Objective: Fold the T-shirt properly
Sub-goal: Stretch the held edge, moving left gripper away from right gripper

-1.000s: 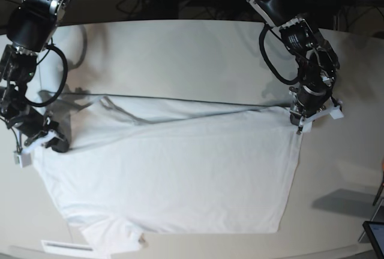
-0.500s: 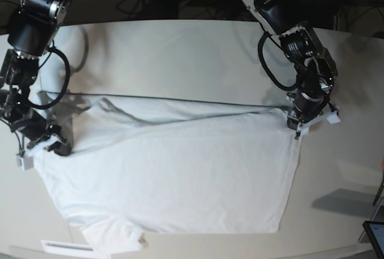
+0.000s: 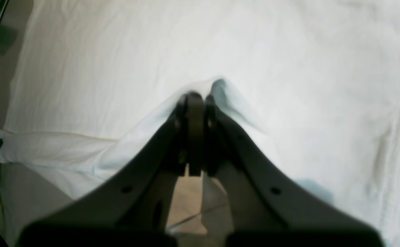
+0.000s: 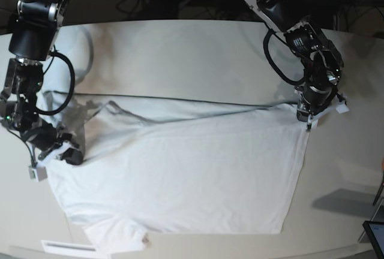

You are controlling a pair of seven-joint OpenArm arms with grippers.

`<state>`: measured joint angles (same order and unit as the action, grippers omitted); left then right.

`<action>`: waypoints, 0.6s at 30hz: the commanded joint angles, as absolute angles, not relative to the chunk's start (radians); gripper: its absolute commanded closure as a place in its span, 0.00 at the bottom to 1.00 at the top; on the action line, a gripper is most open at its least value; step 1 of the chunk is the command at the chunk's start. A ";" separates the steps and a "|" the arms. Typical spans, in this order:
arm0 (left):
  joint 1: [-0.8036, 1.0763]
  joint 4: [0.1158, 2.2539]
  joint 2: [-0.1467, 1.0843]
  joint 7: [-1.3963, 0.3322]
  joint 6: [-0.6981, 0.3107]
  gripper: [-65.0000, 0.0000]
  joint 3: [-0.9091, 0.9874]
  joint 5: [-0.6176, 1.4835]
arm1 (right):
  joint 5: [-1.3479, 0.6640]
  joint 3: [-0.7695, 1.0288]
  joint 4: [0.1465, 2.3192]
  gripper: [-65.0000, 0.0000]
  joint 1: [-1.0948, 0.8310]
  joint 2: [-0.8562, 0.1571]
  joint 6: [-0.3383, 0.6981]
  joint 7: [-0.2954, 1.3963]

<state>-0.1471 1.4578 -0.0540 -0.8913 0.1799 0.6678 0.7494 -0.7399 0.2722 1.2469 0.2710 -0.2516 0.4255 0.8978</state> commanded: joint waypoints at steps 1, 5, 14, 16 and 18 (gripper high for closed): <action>-0.165 1.480 -0.036 -0.877 0.171 1.00 0.667 0.759 | -0.762 0.274 1.264 1.00 0.298 -0.269 0.433 0.869; -0.170 1.480 -0.036 -0.877 0.171 1.00 0.667 0.759 | -0.762 0.274 1.262 0.98 0.298 -0.268 0.433 0.868; -0.205 1.500 -0.036 -0.875 0.171 1.00 0.668 0.760 | -0.762 0.282 1.262 0.68 0.298 -0.271 0.433 0.866; -0.214 1.509 -0.036 -0.874 0.171 1.00 0.668 0.760 | -0.763 0.283 1.262 0.60 0.298 -0.271 0.433 0.866; -0.240 1.512 -0.036 -0.874 0.171 0.93 0.668 0.760 | -0.763 0.283 1.262 0.54 0.298 -0.271 0.433 0.866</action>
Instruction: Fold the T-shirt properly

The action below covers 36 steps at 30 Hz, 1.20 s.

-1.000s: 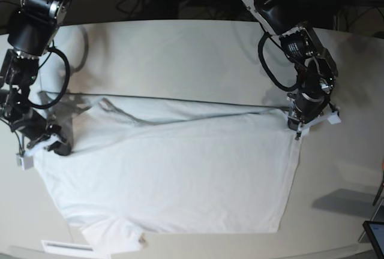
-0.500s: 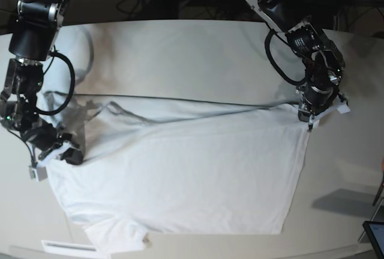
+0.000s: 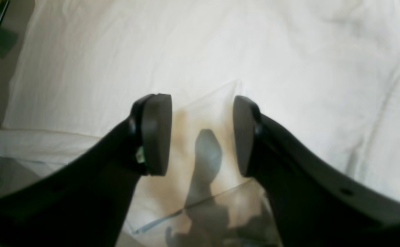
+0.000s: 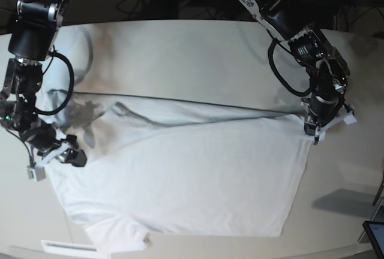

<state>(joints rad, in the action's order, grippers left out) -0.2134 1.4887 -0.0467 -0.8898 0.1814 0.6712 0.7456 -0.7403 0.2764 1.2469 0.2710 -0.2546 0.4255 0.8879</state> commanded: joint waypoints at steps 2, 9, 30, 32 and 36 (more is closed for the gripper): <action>-0.263 1.508 -0.033 -0.874 0.171 0.80 0.668 0.760 | -0.765 0.283 1.268 0.53 0.295 -0.271 0.433 0.866; -0.320 1.506 0.015 -0.874 0.171 0.51 0.668 0.760 | -0.768 0.318 1.382 0.53 0.252 -0.288 0.438 0.866; 0.165 1.968 0.148 -0.878 0.166 0.47 0.532 0.760 | -0.771 0.338 1.842 0.53 -0.120 -0.116 0.438 0.964; 0.183 1.965 0.147 -0.875 0.166 0.48 0.513 0.759 | -0.771 0.334 1.842 0.53 -0.122 -0.114 0.438 0.964; 0.151 1.916 0.147 -0.874 0.166 0.49 0.501 0.760 | -0.771 0.332 1.844 0.53 -0.122 -0.113 0.438 0.964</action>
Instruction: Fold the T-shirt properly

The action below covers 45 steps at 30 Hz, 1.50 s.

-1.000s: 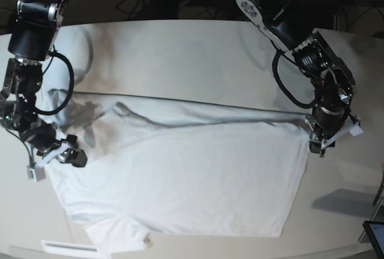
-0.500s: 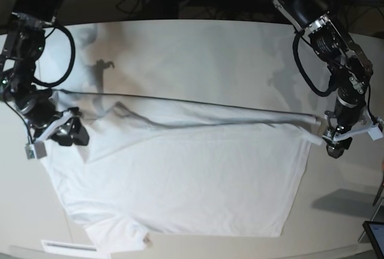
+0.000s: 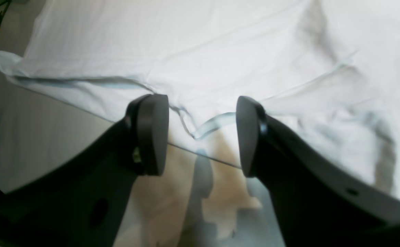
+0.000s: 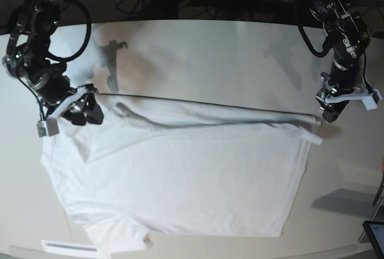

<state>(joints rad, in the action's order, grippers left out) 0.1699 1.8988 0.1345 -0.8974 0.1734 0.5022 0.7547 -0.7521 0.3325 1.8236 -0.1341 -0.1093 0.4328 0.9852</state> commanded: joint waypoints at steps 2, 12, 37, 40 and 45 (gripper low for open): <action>0.127 1.896 0.143 -0.875 0.166 0.56 0.498 0.760 | -0.771 0.332 1.844 0.53 -0.122 -0.113 0.438 0.964; -0.001 1.736 0.127 -0.878 0.166 0.84 0.421 0.762 | -0.771 0.332 1.844 0.53 -0.122 -0.113 0.438 0.964; 0.002 1.733 0.076 -0.880 0.166 0.57 0.412 0.762 | -0.771 0.332 1.839 0.53 -0.119 -0.114 0.438 0.964; -0.019 1.710 0.062 -0.877 0.166 0.57 0.412 0.762 | -0.771 0.332 1.839 0.53 -0.119 -0.114 0.438 0.964; -0.054 1.618 0.062 -0.877 0.166 0.57 0.410 0.760 | -0.771 0.332 1.839 0.53 -0.122 -0.114 0.438 0.964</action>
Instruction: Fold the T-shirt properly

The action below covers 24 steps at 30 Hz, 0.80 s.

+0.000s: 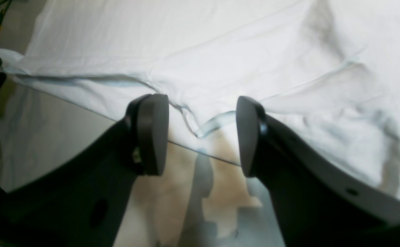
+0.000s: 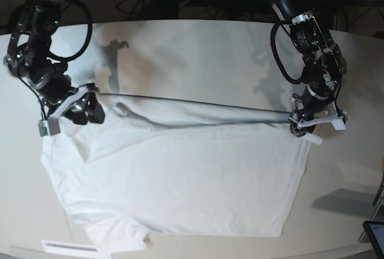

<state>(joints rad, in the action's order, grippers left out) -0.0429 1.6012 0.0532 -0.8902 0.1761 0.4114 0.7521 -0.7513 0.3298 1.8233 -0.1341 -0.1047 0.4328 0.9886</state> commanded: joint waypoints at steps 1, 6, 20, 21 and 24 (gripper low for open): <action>-0.064 1.609 0.062 -0.877 0.166 0.57 0.410 0.760 | -0.771 0.332 1.839 0.53 -0.122 -0.114 0.438 0.964; -0.090 1.598 0.056 -0.875 0.166 0.58 0.406 0.760 | -0.771 0.332 1.839 0.53 -0.122 -0.114 0.438 0.964; -0.170 1.469 0.056 -0.875 0.166 0.96 0.410 0.760 | -0.771 0.337 1.839 0.53 -0.122 -0.113 0.438 0.964; -0.171 1.469 0.056 -0.874 0.166 0.99 0.410 0.760 | -0.771 0.337 1.839 0.53 -0.122 -0.113 0.438 0.964; -0.191 1.461 0.056 -0.872 0.170 1.00 0.414 0.760 | -0.771 0.337 1.839 0.53 -0.122 -0.113 0.438 0.964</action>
<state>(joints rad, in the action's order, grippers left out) -0.1608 1.4441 0.0475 -0.8898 0.1791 0.4149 0.7475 -0.7513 0.3298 1.8233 -0.1345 -0.1043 0.4328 0.9886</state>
